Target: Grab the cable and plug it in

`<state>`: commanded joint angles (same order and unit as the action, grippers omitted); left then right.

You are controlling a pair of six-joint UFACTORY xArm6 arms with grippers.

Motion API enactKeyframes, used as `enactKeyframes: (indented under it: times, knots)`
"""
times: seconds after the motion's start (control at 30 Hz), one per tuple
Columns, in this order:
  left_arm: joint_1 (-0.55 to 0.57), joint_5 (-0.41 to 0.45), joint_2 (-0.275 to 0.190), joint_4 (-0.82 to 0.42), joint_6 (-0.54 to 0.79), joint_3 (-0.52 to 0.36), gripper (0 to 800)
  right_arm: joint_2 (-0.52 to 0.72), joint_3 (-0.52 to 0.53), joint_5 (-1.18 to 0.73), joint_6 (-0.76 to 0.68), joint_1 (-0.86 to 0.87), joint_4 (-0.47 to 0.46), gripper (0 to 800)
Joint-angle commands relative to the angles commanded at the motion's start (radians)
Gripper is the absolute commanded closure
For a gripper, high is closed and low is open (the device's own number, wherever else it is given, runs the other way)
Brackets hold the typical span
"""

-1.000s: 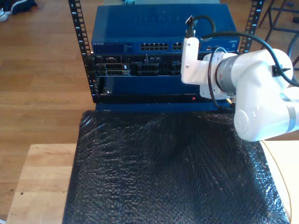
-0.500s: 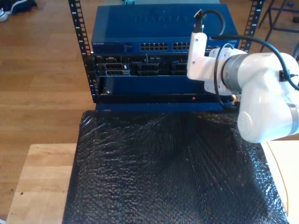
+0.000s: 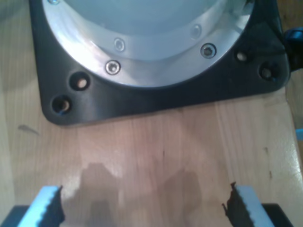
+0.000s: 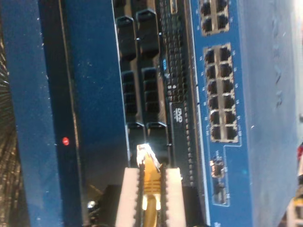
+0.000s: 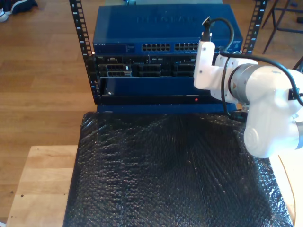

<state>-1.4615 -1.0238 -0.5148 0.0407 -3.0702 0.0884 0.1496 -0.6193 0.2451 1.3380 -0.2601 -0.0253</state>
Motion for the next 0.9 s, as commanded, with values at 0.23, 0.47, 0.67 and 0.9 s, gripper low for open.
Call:
enactKeyframes:
  times: [0.23,0.47,0.67,0.9]
  knots:
    - [0.0,0.0,0.0,0.0,0.0,0.0,0,-0.009,-0.012,0.0,0.002,-0.003,-0.003,800]
    - [0.0,0.0,0.0,0.0,0.0,0.0,0,-0.009,-0.009,0.0,0.003,-0.006,-0.003,800]
    - [0.0,0.0,0.0,0.0,0.0,0.0,0,-0.015,-0.021,0.002,0.003,-0.008,-0.006,800]
    - [0.0,0.0,0.0,0.0,0.0,0.0,0,-0.058,-0.075,0.035,0.032,-0.003,-0.063,800]
